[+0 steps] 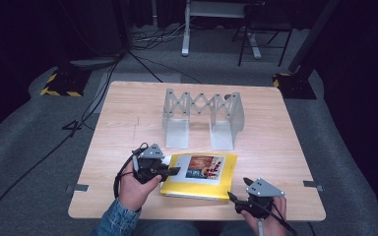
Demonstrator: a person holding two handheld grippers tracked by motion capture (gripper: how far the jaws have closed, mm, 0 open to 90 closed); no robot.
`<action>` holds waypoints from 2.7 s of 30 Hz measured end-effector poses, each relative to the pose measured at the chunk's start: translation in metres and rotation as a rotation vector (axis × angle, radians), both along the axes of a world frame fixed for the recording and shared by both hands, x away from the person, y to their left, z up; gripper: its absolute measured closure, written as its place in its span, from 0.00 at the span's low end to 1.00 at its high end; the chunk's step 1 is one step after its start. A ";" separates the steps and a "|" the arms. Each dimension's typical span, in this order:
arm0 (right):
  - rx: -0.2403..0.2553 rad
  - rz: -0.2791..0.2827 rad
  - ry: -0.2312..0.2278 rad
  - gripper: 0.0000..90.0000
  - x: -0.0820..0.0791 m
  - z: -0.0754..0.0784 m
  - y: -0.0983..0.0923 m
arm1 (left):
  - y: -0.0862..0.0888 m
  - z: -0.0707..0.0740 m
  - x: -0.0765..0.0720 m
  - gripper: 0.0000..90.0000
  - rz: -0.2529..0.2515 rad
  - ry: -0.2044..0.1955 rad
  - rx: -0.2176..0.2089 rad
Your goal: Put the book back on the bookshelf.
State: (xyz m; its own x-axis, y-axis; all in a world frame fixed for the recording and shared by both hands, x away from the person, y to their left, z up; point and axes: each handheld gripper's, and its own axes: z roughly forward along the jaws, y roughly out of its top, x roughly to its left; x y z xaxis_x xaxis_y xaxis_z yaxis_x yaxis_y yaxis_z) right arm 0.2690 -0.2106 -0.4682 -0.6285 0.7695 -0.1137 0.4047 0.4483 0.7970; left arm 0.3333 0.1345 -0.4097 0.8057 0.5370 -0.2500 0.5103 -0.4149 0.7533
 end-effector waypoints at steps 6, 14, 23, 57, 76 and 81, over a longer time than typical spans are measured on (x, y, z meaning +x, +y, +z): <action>-0.037 0.057 -0.028 0.29 -0.002 0.004 0.019 | -0.006 0.007 0.006 0.95 -0.024 -0.018 -0.035; -0.068 0.088 -0.039 0.27 0.006 0.001 0.035 | -0.010 0.009 0.015 0.95 -0.039 -0.020 -0.055; -0.129 0.135 -0.044 0.22 0.022 -0.008 0.055 | -0.009 0.008 0.019 0.95 -0.030 -0.011 -0.078; -0.313 0.097 -0.251 0.12 0.036 -0.036 0.094 | -0.011 0.001 0.027 0.94 -0.010 0.027 -0.108; -0.360 0.098 -0.334 0.22 0.040 -0.040 0.101 | -0.013 -0.001 0.027 0.94 -0.002 0.031 -0.094; -0.452 0.154 -0.345 0.45 0.034 -0.038 0.109 | -0.014 -0.003 0.027 0.94 0.006 0.028 -0.079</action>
State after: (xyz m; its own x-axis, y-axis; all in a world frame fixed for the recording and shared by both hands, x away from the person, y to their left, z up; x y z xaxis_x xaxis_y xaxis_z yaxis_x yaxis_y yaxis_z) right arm 0.3031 -0.1020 -0.5059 -0.5975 0.5001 -0.6268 0.0593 0.8071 0.5875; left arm 0.3598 0.1202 -0.4123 0.7944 0.5196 -0.3144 0.5342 -0.3514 0.7689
